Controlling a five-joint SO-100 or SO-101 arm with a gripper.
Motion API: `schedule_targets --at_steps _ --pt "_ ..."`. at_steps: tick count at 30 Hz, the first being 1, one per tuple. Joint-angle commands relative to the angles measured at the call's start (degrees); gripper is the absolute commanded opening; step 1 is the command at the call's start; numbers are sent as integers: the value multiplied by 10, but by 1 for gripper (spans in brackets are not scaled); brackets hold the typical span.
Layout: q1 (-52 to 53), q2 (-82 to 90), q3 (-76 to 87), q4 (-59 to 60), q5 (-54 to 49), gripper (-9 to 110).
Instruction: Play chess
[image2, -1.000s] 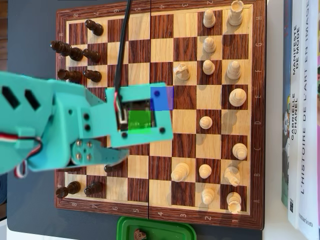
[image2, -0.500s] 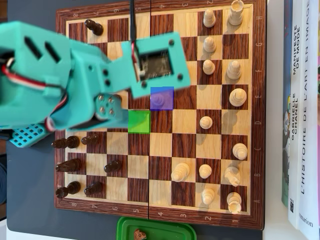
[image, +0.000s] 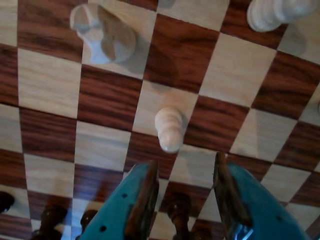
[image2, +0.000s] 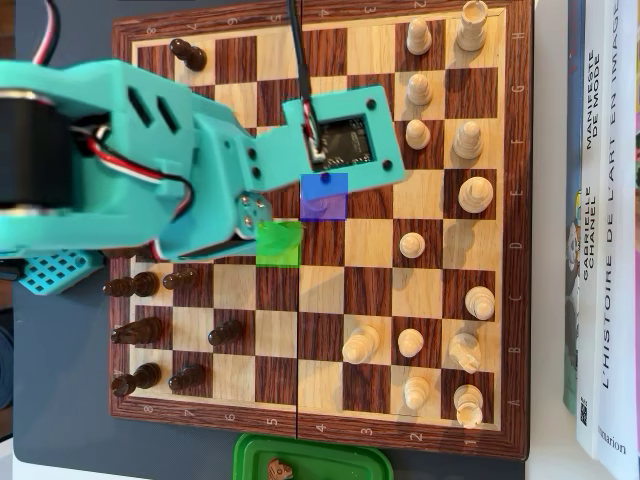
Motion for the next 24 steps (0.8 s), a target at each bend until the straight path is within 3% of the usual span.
schedule_targets --at_steps 1,24 --pt "4 -11 -33 -4 -1 17" --pt "2 -87 -83 -4 -2 17"
